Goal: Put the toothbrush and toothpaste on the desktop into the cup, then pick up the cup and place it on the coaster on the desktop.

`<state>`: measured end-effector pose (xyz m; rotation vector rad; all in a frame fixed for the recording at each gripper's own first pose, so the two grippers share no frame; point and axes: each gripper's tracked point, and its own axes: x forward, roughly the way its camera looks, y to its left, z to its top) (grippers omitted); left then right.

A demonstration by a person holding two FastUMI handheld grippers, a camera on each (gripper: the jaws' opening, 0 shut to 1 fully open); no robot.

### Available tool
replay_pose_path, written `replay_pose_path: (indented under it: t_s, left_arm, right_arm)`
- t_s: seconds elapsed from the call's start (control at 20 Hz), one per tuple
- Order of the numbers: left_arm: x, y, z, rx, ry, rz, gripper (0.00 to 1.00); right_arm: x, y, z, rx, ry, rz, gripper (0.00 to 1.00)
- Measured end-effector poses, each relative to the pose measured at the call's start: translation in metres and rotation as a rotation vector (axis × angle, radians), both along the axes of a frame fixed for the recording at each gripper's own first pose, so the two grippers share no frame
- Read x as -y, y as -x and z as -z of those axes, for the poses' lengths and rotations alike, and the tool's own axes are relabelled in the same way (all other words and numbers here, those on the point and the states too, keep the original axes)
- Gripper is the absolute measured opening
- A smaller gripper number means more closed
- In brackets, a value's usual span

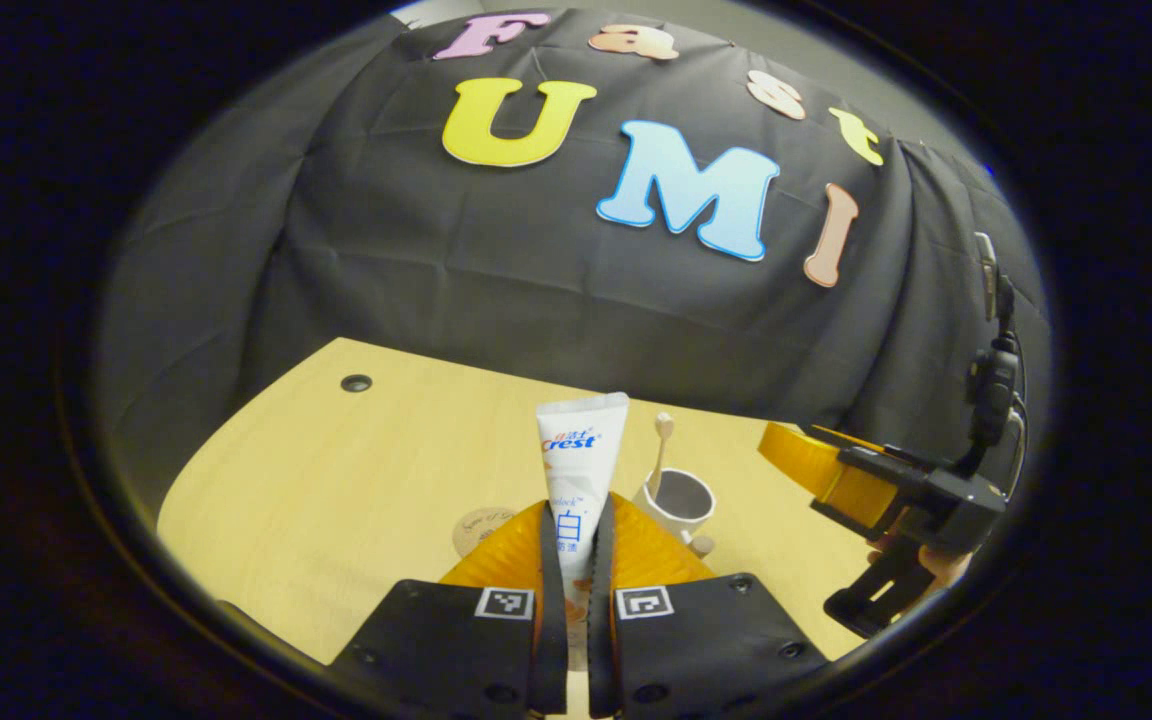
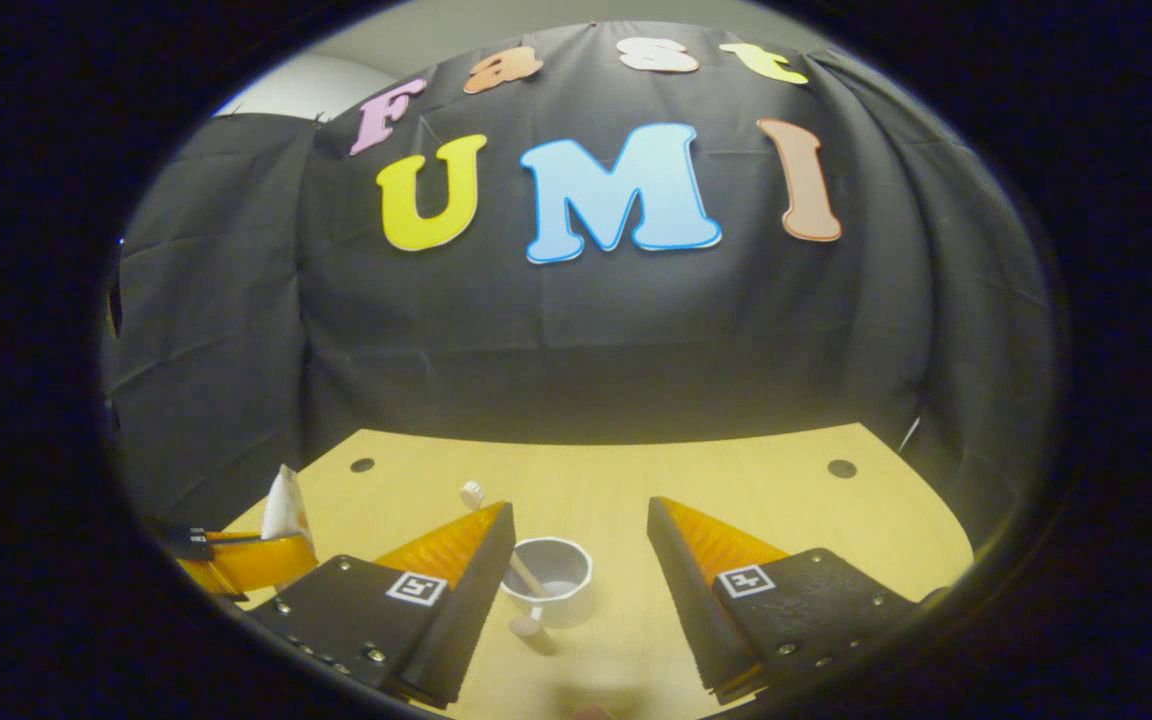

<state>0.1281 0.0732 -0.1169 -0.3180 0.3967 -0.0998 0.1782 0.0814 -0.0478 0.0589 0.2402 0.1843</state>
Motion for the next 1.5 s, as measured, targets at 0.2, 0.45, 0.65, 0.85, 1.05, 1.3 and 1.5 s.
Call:
replay_pose_path:
  t_s: [0.2, 0.45, 0.65, 0.85, 1.05, 1.3, 1.5]
  left_arm:
    - [0.026, -0.020, -0.009, 0.056, 0.048, 0.051, 0.16]
    - [0.056, -0.048, -0.019, 0.133, 0.133, 0.110, 0.16]
    - [0.067, -0.075, -0.024, 0.205, 0.176, 0.104, 0.15]
    - [0.077, -0.094, -0.046, 0.329, 0.207, 0.103, 0.15]
    - [0.093, -0.111, -0.052, 0.416, 0.210, 0.113, 0.16]
    - [0.123, -0.127, -0.033, 0.466, 0.126, 0.135, 0.15]
    - [0.134, -0.136, -0.028, 0.506, 0.046, 0.152, 0.15]
  right_arm:
    - [0.039, 0.020, -0.023, 0.037, 0.004, 0.080, 0.83]
    - [0.072, 0.042, -0.036, 0.045, -0.004, 0.145, 0.83]
    - [0.084, 0.056, -0.029, 0.017, 0.007, 0.168, 0.83]
    - [0.083, 0.064, -0.022, -0.016, 0.004, 0.162, 0.83]
    - [0.081, 0.070, -0.016, -0.045, -0.011, 0.162, 0.83]
    - [0.085, 0.078, -0.005, -0.077, -0.003, 0.170, 0.83]
    - [0.092, 0.082, 0.001, -0.096, -0.012, 0.182, 0.83]
